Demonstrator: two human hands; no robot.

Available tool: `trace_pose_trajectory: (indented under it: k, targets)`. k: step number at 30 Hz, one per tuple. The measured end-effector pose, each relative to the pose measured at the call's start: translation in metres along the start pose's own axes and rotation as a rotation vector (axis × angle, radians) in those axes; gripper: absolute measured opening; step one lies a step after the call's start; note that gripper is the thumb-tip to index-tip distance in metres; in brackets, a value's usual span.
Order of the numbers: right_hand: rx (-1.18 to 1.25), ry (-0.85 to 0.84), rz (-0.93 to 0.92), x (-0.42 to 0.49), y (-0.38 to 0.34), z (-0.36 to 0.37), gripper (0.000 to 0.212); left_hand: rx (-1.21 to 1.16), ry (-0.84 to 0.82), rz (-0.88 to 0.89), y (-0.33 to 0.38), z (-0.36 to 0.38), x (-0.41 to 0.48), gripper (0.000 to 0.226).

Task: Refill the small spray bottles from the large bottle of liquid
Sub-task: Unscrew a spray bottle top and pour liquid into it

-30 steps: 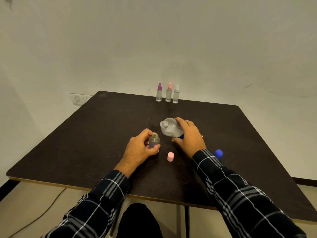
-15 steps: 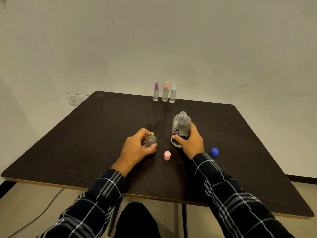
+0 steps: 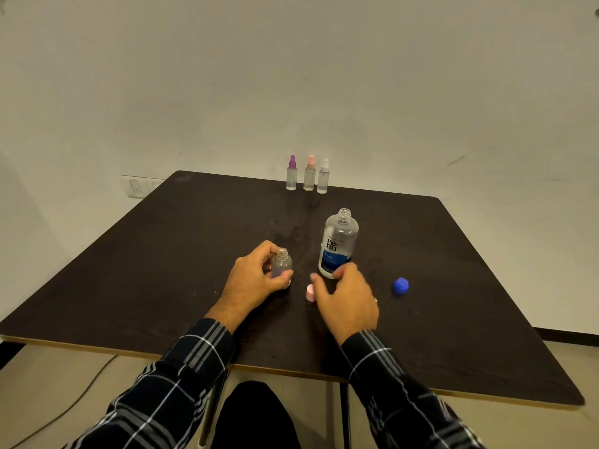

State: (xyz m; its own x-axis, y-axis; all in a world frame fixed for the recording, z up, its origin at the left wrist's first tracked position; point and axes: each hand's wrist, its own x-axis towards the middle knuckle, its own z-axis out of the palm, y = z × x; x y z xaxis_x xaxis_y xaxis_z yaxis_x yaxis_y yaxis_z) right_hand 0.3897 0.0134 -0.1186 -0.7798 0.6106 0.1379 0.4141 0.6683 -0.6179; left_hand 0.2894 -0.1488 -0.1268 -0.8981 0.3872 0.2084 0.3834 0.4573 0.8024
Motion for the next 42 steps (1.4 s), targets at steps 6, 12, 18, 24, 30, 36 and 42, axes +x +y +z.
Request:
trace_pose_trajectory:
  k: [6, 12, 18, 24, 30, 36, 42]
  targets:
    - [-0.18, -0.174, -0.191, -0.01, -0.004, 0.011, 0.03, 0.007, 0.006, 0.007, 0.0, 0.0, -0.001, 0.032]
    - [0.38, -0.025, -0.315, 0.013, -0.031, 0.005, 0.03, -0.005, -0.01, -0.001, -0.001, 0.001, 0.001, 0.034]
    - [0.419, -0.144, -0.31, 0.029, -0.058, 0.008, 0.034, -0.01, -0.01, -0.013, 0.0, -0.001, 0.0, 0.034]
    - [0.269, -0.267, -0.382, 0.036, -0.058, 0.005, 0.029, 0.005, -0.021, -0.009, 0.002, -0.002, -0.001, 0.033]
    - [0.057, -0.16, -0.395, 0.033, -0.067, 0.006, 0.022, 0.005, -0.031, -0.027, 0.001, -0.002, 0.0, 0.032]
    - [0.059, -0.145, -0.431, 0.024, -0.063, 0.005, 0.056, -0.001, -0.029, -0.025, 0.002, -0.003, 0.001, 0.034]
    - [-0.044, -0.323, -0.541, 0.027, -0.069, 0.0, 0.046, -0.005, -0.022, -0.022, 0.001, -0.002, 0.002, 0.034]
